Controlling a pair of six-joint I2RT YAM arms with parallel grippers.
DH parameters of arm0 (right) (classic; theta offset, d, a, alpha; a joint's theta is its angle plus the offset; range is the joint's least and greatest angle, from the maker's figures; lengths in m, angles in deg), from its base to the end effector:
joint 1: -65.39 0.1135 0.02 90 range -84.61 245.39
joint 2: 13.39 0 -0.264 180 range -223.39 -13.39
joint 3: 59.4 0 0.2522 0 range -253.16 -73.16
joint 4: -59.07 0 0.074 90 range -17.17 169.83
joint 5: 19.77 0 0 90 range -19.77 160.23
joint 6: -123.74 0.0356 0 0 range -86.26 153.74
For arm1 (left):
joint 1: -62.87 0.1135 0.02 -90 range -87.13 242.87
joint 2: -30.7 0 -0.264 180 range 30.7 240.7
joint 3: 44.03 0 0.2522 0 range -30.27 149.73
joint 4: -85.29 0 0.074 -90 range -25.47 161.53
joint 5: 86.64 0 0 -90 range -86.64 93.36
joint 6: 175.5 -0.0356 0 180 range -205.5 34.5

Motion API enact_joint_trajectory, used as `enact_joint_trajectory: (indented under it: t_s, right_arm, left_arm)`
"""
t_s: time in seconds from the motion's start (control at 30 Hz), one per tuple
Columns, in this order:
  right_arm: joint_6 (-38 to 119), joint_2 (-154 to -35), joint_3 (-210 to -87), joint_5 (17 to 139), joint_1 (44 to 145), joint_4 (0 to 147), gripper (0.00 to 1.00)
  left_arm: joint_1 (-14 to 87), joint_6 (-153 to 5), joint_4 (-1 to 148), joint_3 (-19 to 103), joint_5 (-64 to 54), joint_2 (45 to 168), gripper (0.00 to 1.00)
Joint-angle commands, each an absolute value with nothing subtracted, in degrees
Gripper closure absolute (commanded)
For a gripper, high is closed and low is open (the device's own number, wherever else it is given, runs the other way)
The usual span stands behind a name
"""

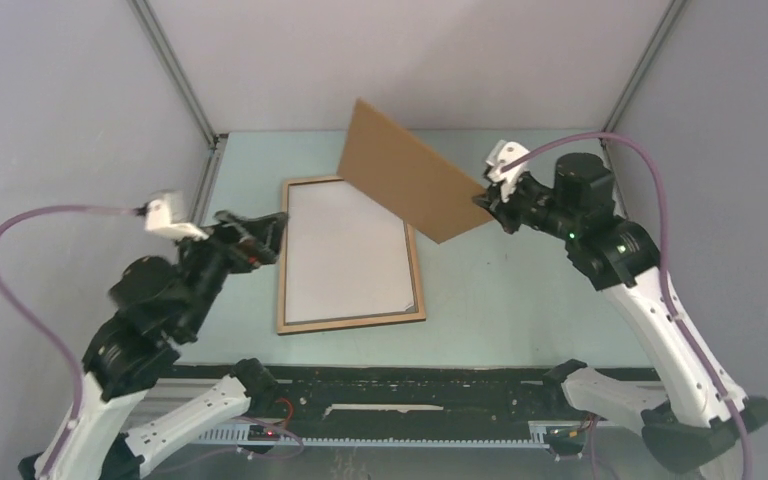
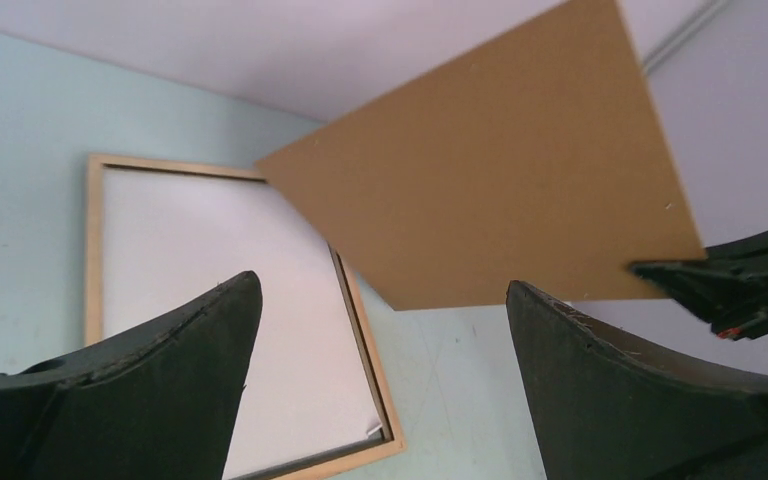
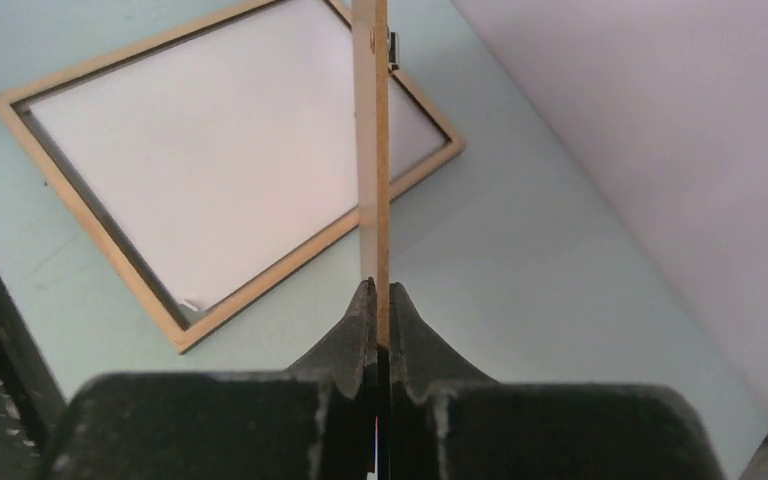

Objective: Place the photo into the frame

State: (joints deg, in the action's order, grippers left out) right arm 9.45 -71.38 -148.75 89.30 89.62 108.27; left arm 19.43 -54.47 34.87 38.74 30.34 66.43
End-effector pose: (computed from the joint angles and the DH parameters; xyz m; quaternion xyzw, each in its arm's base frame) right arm 0.1757 0.0918 0.4356 -0.4164 0.6866 0.1336 0.5808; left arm 0.0714 -0.0454 0.4460 -0.0826 0.7207 -0.2685 0.6338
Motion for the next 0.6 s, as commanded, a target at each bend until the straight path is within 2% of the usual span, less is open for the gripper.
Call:
enact_joint_trajectory:
  t_s: [0.0,0.27,0.43,0.57]
  right_arm:
    - [-8.1,-77.1,-157.3,88.2,95.5,102.1,1.0]
    - [-26.9,-88.3,-164.3,79.1,110.9,104.2,1.0]
    - [-33.4,-94.6,-163.8,70.6,116.7,101.4,1.0]
    - [-34.9,-97.5,-161.1,69.2,118.0,97.3,1.0]
  left_arm:
    - [19.5,-53.3,30.7,38.2,38.7,60.4,0.0]
    - [19.5,-53.0,27.5,39.9,41.8,56.3,0.0]
    - [19.5,-53.0,26.8,40.1,42.2,55.5,0.0]
    - [19.5,-53.2,26.1,40.6,42.6,55.4,0.0]
